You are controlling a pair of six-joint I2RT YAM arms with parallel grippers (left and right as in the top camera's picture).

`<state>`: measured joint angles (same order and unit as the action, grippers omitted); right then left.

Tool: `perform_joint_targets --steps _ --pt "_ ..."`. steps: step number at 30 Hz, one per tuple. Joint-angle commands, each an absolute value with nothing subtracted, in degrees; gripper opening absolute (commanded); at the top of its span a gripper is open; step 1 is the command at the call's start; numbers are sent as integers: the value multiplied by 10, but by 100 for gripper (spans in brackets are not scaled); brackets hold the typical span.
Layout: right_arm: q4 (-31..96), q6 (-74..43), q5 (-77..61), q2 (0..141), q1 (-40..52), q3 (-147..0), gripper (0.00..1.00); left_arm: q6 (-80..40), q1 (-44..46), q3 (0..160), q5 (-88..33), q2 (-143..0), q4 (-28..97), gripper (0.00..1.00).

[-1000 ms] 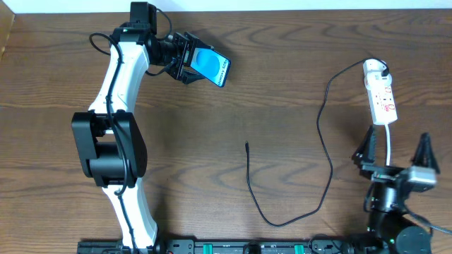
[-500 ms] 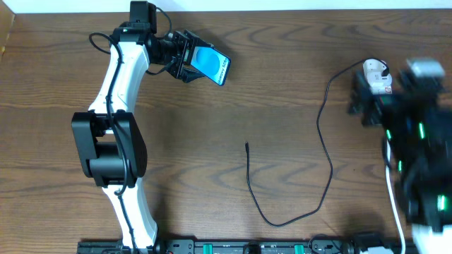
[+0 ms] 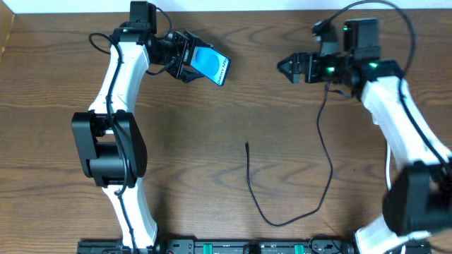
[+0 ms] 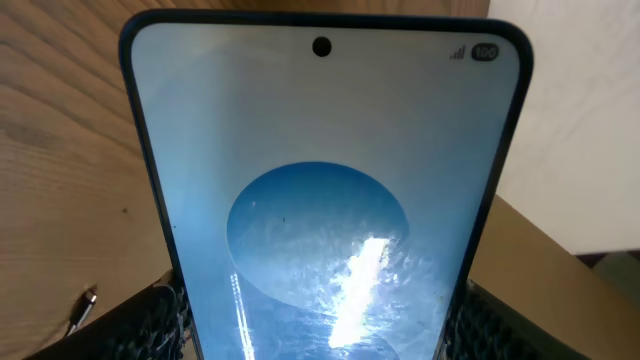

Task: Plug charger to phone and switch on socket
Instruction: 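Move the right gripper toward the phone held by the left gripper, then grasp the phone's top edge with the right gripper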

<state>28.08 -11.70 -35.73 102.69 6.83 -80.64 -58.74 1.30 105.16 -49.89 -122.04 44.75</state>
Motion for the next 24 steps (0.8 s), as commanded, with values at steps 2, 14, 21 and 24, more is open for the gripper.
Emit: perform_joint_targets --steps 2,14,21,24 --pt "238 -224 -447 1075 77 -818 99 -617 16 1066 -462 -1206 447 8" --pt "140 -233 -561 1145 113 -818 99 -709 77 1066 -301 -1206 446 7" --pt "114 -233 -560 1145 133 -818 97 -788 108 1066 -302 -1206 446 7" --pt "109 -233 -551 1145 142 -818 95 -813 119 1066 -309 -1206 447 7"
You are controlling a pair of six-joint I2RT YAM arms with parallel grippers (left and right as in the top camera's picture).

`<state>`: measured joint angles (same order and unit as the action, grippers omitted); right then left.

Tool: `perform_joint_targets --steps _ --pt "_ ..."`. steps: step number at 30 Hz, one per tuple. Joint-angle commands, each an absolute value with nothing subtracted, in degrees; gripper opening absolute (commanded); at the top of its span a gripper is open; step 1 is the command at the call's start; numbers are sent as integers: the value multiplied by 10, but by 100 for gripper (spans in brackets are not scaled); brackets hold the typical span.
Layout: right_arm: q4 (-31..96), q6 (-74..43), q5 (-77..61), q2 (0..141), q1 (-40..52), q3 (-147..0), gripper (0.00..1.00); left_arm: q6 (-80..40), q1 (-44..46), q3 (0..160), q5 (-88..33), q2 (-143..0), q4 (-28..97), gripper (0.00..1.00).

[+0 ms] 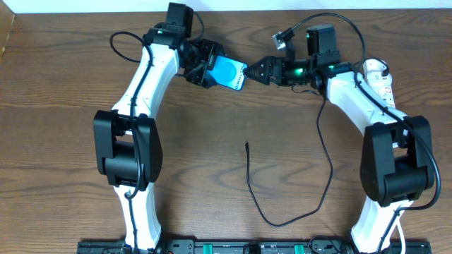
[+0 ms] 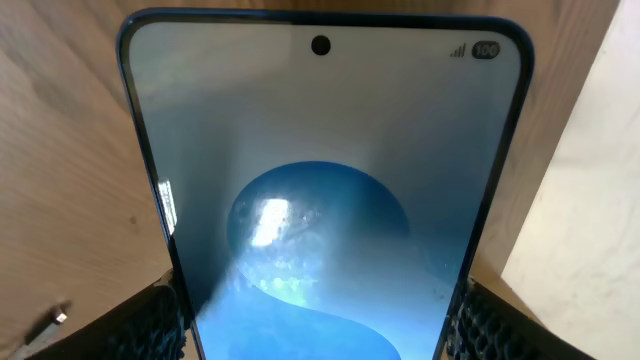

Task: Plug charger to phone and switch on socket
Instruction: 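Grasp the phone's top edge with the right gripper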

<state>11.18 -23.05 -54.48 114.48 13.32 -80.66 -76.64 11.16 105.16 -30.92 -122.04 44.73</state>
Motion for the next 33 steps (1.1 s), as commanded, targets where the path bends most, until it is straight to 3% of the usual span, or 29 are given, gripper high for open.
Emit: perform_joint_targets --steps 1,16,33 --pt "109 -233 -546 1145 144 -818 93 -823 123 1066 -316 -1206 447 8" --pt "109 -235 -455 1145 188 -818 85 -912 151 1066 -435 -1206 447 8" --pt "100 -244 -447 1145 192 -818 79 -925 151 1066 -375 -1206 455 7"
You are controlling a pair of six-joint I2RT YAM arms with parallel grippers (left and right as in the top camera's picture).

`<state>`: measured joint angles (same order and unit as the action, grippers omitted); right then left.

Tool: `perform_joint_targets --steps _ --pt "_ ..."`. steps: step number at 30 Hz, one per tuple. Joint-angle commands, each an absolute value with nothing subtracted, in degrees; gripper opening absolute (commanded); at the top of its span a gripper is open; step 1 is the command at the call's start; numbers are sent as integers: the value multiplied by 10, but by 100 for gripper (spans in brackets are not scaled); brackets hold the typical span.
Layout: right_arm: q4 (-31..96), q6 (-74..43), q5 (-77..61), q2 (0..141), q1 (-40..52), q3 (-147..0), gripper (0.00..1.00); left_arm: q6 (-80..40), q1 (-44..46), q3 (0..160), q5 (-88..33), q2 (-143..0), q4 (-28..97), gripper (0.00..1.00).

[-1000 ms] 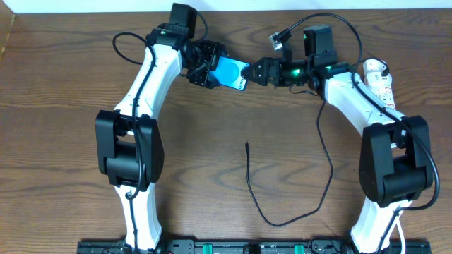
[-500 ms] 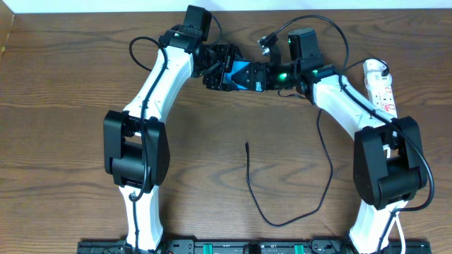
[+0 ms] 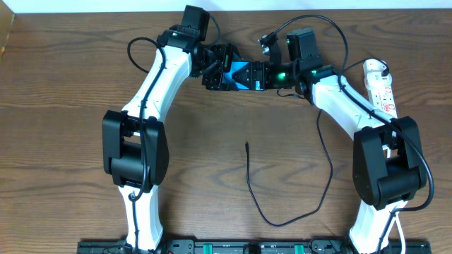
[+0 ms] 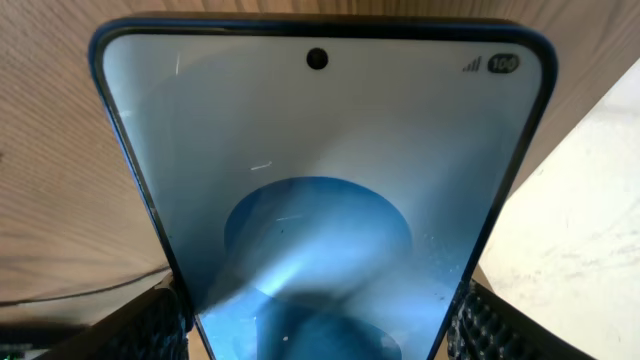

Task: Plug charger to phone and switch on socket
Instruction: 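Grasp the phone's top edge with the right gripper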

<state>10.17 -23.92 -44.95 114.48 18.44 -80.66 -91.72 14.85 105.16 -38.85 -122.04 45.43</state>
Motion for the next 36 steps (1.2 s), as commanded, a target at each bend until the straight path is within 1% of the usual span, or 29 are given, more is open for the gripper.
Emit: perform_joint_targets --steps 1,5,7,11,15,20,25,29,31,33,34,36 --pt "100 -244 -447 1145 192 -818 79 -925 151 1066 -364 -1206 455 7" --pt "98 -244 -447 1145 192 -818 78 -925 151 1066 -326 -1206 456 7" --pt "98 -244 -447 1145 192 -818 73 -925 151 1066 -320 -1206 455 7" --pt "98 -244 -447 1145 192 -818 68 -932 151 1066 -321 -1206 455 7" --pt "98 -244 -448 1145 198 -818 58 -934 151 1066 -321 -1206 455 7" --pt "95 -244 -447 1145 206 -818 58 -934 154 1066 -331 -1206 455 7" --pt "94 -244 -447 1145 208 -818 52 -933 155 1066 -340 -1206 455 7" --pt "94 -244 -447 1145 207 -818 40 -933 155 1066 -340 -1206 455 7" --pt "94 -244 -447 1145 207 -818 33 -933 155 1066 -340 -1206 455 7" --pt "94 -244 -447 1145 207 -818 24 -933 155 1066 -340 -1206 455 7" --pt "93 -244 -447 1145 207 -818 17 -933 155 1066 -340 -1206 455 7" --pt "93 -244 -447 1145 207 -818 9 -933 155 1066 -340 -1206 455 7"
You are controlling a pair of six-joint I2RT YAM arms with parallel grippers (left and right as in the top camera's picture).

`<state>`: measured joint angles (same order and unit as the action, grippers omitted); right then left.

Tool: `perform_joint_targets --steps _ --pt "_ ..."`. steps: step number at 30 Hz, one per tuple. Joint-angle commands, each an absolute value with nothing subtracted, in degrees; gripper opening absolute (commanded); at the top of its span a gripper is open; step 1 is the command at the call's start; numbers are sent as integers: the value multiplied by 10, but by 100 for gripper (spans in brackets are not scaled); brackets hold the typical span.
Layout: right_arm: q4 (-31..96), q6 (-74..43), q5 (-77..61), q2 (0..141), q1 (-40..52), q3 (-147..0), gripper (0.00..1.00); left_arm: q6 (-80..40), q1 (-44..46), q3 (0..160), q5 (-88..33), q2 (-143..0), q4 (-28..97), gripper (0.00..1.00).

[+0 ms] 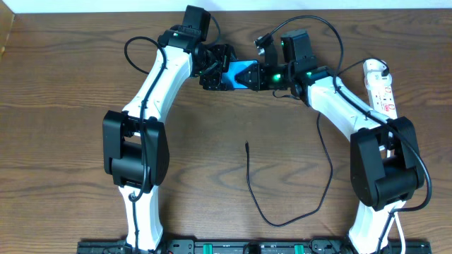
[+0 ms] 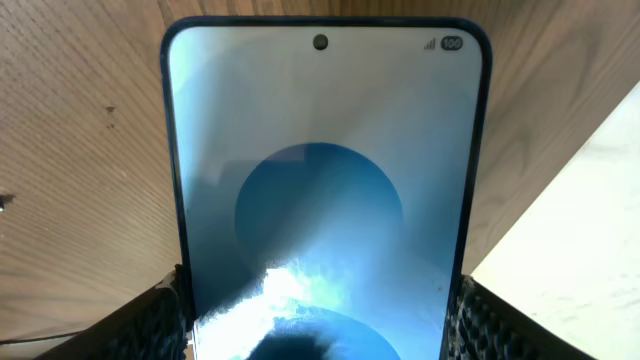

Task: Plug charger to phone and switch on socket
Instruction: 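Grasp the phone's top edge with the right gripper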

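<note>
The blue-screened phone (image 1: 240, 74) hangs above the back middle of the table, between both grippers. My left gripper (image 1: 220, 75) is shut on its lower end. In the left wrist view the phone (image 2: 325, 190) fills the frame, screen lit, with the black ribbed pads (image 2: 165, 320) pressed against its two side edges. My right gripper (image 1: 261, 76) sits at the phone's other end, and its jaw state cannot be made out. The black charger cable (image 1: 327, 162) loops over the table, and its free plug end (image 1: 246, 145) lies at mid-table. The white socket strip (image 1: 379, 83) lies at the back right.
The cable's loop reaches down to the front middle (image 1: 279, 223) and rises beside the right arm. The table's back edge runs close behind both grippers. In the left wrist view a pale surface (image 2: 590, 200) shows beyond the table's edge.
The overhead view has hardly changed, with both grippers still meeting at the phone. In the left wrist view the phone now looks narrower and farther out between the pads.
My left gripper first held the phone at the back left, with the right gripper far off at the back right. Both then stood nearer the middle, the right tips just short of the phone. Since then the right gripper has been at the phone's far end. The cable has not moved.
</note>
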<state>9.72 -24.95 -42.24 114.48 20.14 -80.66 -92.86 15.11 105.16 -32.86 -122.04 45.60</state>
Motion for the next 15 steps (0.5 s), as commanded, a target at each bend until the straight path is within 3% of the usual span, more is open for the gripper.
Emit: perform_joint_targets --steps 1,2,7,10,11,15 --pt "93 -244 -447 1145 207 -818 5 -933 155 1066 -340 -1206 455 7" --pt "94 -244 -447 1145 207 -818 1 -933 155 1066 -340 -1206 455 8" --pt "91 -249 -445 1145 200 -818 1 -922 154 1066 -339 -1206 455 8" --pt "88 -256 -445 1145 188 -818 1 -904 153 1066 -339 -1206 455 50" --pt "86 -260 -445 1145 181 -818 1 -894 152 1066 -341 -1206 453 59" --pt "79 -291 -445 1145 150 -818 1 -863 148 1066 -342 -1201 453 73"
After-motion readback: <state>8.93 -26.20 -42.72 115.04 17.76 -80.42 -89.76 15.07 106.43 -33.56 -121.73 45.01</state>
